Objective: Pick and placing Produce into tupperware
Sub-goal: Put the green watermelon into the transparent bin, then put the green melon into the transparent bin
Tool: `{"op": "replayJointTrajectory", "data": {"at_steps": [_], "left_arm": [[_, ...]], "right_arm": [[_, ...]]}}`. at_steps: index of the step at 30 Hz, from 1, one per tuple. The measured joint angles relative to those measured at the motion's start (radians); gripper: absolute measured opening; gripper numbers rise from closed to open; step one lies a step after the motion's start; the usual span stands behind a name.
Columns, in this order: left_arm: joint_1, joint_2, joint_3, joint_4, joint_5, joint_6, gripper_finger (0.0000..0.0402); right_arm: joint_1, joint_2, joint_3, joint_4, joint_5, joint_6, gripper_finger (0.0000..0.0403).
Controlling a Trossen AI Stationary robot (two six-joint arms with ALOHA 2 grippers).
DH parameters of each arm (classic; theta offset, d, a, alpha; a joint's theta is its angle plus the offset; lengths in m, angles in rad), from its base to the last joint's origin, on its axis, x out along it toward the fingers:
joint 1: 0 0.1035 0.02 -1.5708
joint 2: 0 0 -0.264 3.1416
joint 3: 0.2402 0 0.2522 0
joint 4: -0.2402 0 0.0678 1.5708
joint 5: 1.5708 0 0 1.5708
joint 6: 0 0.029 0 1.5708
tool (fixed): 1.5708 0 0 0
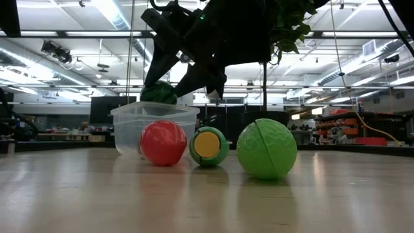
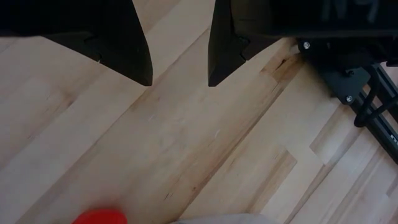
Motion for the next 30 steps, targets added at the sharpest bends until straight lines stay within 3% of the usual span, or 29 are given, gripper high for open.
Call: {"op": "replayJointTrajectory", "data": {"at_steps": [30], "left_arm": [[0.0, 0.0, 0.0, 0.0, -0.001, 0.0, 0.0162]], "right_arm": [[0.001, -0.001, 0.0, 0.019, -0.016, 0.029, 0.0309]]}}
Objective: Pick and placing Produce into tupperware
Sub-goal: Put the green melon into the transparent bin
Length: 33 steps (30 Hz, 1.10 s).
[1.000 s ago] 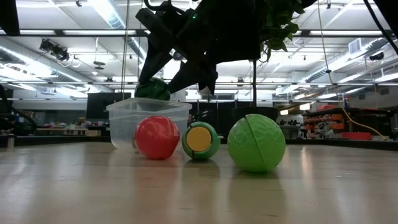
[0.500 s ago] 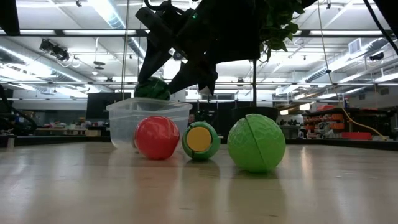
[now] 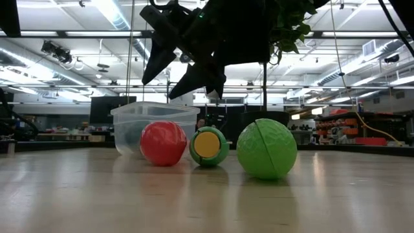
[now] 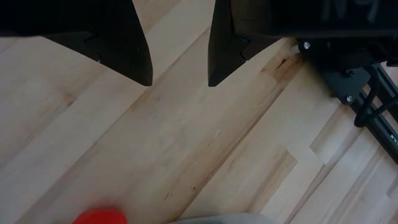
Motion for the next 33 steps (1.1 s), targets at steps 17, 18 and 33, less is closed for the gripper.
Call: {"op": "replayJointTrajectory", "data": {"at_steps": [17, 18, 33], "left_arm": [[0.0, 0.0, 0.0, 0.002, -0.009, 0.001, 0.0162], [0.0, 0.0, 0.0, 0.002, -0.01, 0.003, 0.0162], [0.0, 0.0, 0.0, 0.008, -0.011, 0.006, 0.0162]], "right_arm": [[0.194, -0.156, 0.0, -0.137, -0.09, -0.263, 0.0308], [0.211, -0.165, 0.0, -0.184, -0.09, -0.283, 0.0308], [0.361, -0.186, -0.068, -0.433, -0.116, -0.356, 0.0308]]}}
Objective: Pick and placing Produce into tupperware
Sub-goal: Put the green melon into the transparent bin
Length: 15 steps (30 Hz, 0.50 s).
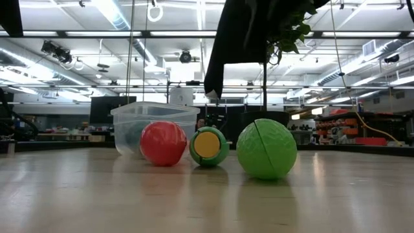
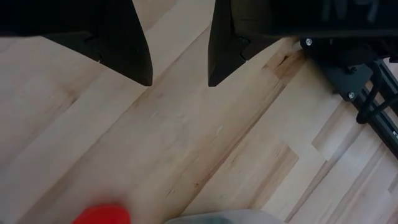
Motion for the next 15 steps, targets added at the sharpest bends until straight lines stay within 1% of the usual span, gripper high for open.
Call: {"op": "replayJointTrajectory", "data": {"at_steps": [3, 6, 8, 11, 13, 15], "left_arm": [[0.001, 0.0, 0.0, 0.001, 0.0, 0.001, 0.0162], [0.001, 0.0, 0.0, 0.003, 0.0, 0.001, 0.0162], [0.001, 0.0, 0.0, 0.006, 0.0, 0.004, 0.0162], [0.002, 0.0, 0.0, 0.006, 0.0, 0.004, 0.0162], [0.003, 0.0, 0.0, 0.005, 0.0, 0.004, 0.0162], [0.003, 0.0, 0.0, 0.005, -0.003, 0.004, 0.0162]], "right_arm": [[0.015, 0.0, -0.038, 0.009, -0.036, -0.033, 0.0308], [0.037, 0.001, -0.076, 0.033, -0.086, -0.102, 0.0308], [0.054, 0.001, -0.093, 0.056, -0.095, -0.14, 0.0308], [0.079, 0.001, -0.115, 0.087, -0.065, -0.183, 0.0308], [0.095, 0.002, -0.123, 0.133, -0.003, -0.228, 0.0308], [0.106, 0.002, -0.129, 0.193, 0.031, -0.308, 0.0308]]}}
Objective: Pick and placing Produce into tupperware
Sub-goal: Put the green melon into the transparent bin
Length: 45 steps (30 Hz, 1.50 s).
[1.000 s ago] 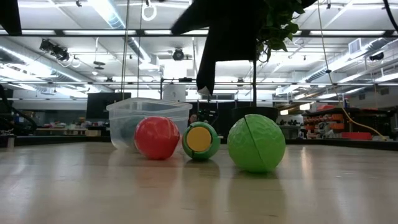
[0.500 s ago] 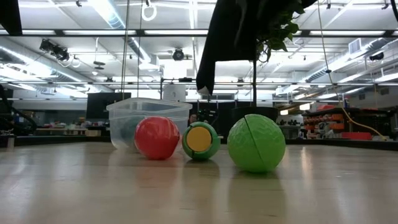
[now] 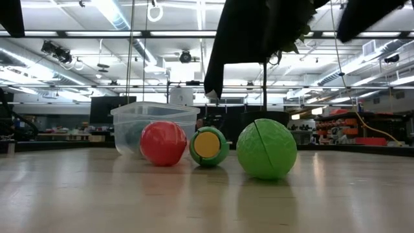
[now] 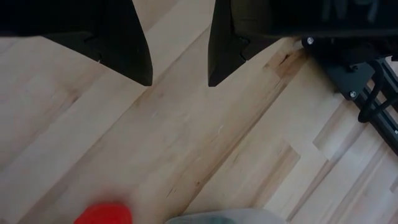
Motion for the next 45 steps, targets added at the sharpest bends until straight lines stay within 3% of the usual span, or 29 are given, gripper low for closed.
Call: {"op": "replayJointTrajectory", "data": {"at_steps": [6, 10, 23, 34, 45], "left_arm": [[0.0, 0.0, 0.0, 0.0, -0.005, -0.001, 0.0162], [0.0, 0.0, 0.0, 0.0, -0.008, 0.001, 0.0162], [-0.003, 0.0, 0.0, 0.004, -0.018, 0.019, 0.0162], [-0.003, 0.0, 0.0, 0.015, -0.023, 0.037, 0.0162], [-0.003, 0.0, 0.0, 0.02, -0.023, 0.037, 0.0162]], "right_arm": [[0.012, 0.035, 0.0, 0.074, -0.032, -0.266, 0.0308], [0.002, 0.041, -0.002, 0.056, -0.004, -0.325, 0.0308], [-0.132, 0.08, 0.0, 0.007, -0.143, -0.342, 0.0308], [-0.15, 0.141, 0.001, 0.033, -0.22, -0.362, 0.0308], [-0.15, 0.179, 0.0, 0.07, -0.227, -0.359, 0.0305]]}}
